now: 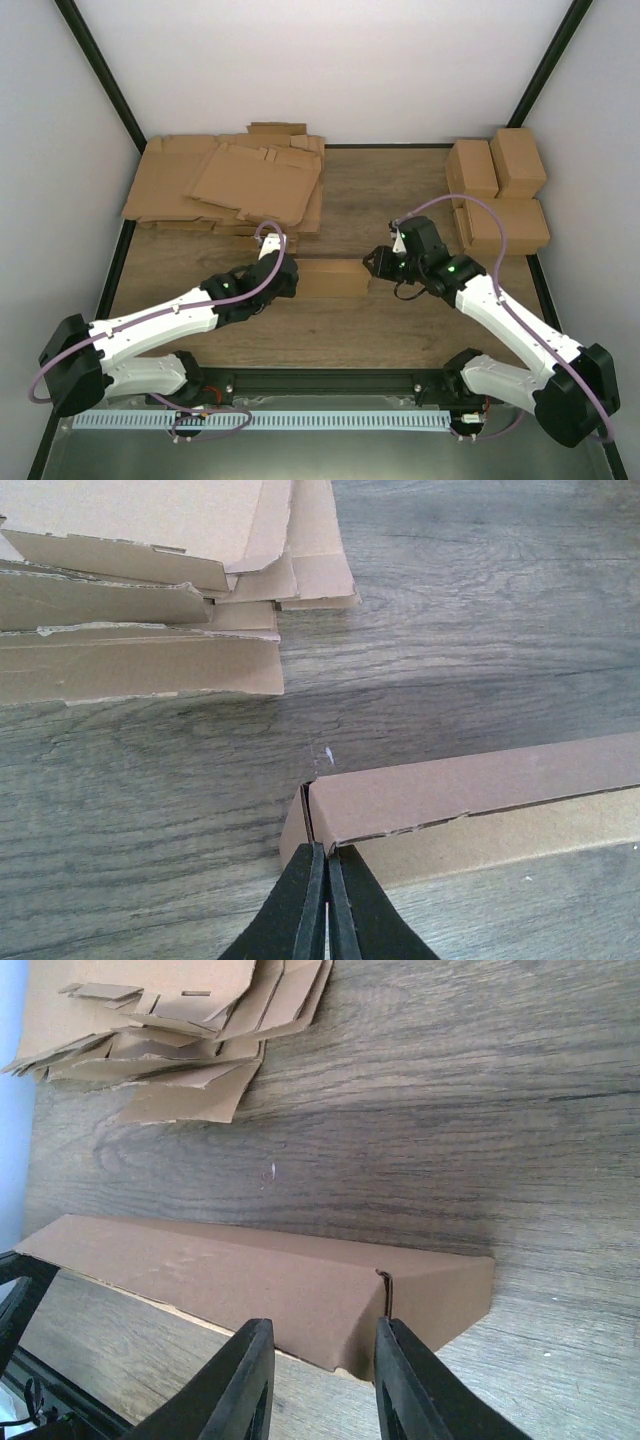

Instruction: Fold the paper box

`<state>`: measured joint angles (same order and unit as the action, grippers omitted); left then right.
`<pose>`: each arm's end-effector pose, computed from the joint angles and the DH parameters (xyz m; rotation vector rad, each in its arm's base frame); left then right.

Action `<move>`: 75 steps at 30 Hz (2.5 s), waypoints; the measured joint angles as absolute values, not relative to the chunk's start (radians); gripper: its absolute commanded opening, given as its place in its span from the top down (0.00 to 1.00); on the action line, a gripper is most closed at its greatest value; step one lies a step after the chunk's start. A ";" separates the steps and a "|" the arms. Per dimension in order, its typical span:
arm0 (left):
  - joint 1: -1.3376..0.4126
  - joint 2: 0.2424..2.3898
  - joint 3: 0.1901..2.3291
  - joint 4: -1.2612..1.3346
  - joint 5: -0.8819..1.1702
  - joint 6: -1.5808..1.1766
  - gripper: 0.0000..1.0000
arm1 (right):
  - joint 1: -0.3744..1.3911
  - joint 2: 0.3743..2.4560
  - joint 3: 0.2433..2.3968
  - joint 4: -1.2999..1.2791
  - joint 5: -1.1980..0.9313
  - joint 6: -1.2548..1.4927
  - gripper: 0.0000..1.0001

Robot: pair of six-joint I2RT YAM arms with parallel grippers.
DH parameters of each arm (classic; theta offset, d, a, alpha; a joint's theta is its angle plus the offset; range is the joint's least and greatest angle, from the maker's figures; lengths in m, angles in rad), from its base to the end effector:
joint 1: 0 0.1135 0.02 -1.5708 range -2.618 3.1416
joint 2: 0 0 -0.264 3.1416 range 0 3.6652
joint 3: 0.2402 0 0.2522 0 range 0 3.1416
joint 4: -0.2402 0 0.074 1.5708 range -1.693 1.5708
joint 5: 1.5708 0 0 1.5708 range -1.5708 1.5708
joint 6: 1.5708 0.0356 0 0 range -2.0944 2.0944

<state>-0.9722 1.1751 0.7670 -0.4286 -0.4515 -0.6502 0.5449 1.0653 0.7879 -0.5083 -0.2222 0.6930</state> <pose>0.1469 -0.1878 0.2362 0.1690 2.3124 -0.2786 0.1850 0.1213 0.2582 0.0698 2.5015 0.8276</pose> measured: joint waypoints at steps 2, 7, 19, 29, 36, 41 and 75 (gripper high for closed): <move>-0.974 1.176 0.768 -0.429 -0.453 -0.651 0.96 | 0.545 1.060 0.779 -0.503 -0.224 0.693 0.71; -0.976 1.177 0.768 -0.430 -0.456 -0.651 0.96 | 0.545 1.042 0.752 -0.472 -0.226 0.693 0.74; -0.981 1.183 0.770 -0.429 -0.467 -0.651 0.96 | 0.540 1.016 0.701 -0.403 -0.236 0.693 0.78; -0.981 1.188 0.774 -0.430 -0.472 -0.651 0.96 | 0.538 0.994 0.653 -0.339 -0.242 0.693 0.82; -0.982 1.192 0.778 -0.435 -0.476 -0.651 0.96 | 0.538 0.992 0.645 -0.324 -0.242 0.692 0.78; -0.984 1.194 0.780 -0.436 -0.478 -0.651 0.96 | 0.538 0.991 0.644 -0.347 -0.239 0.687 0.72; -1.001 1.218 0.807 -0.458 -0.479 -0.631 0.96 | 0.467 1.052 0.794 -0.535 -0.169 0.554 0.58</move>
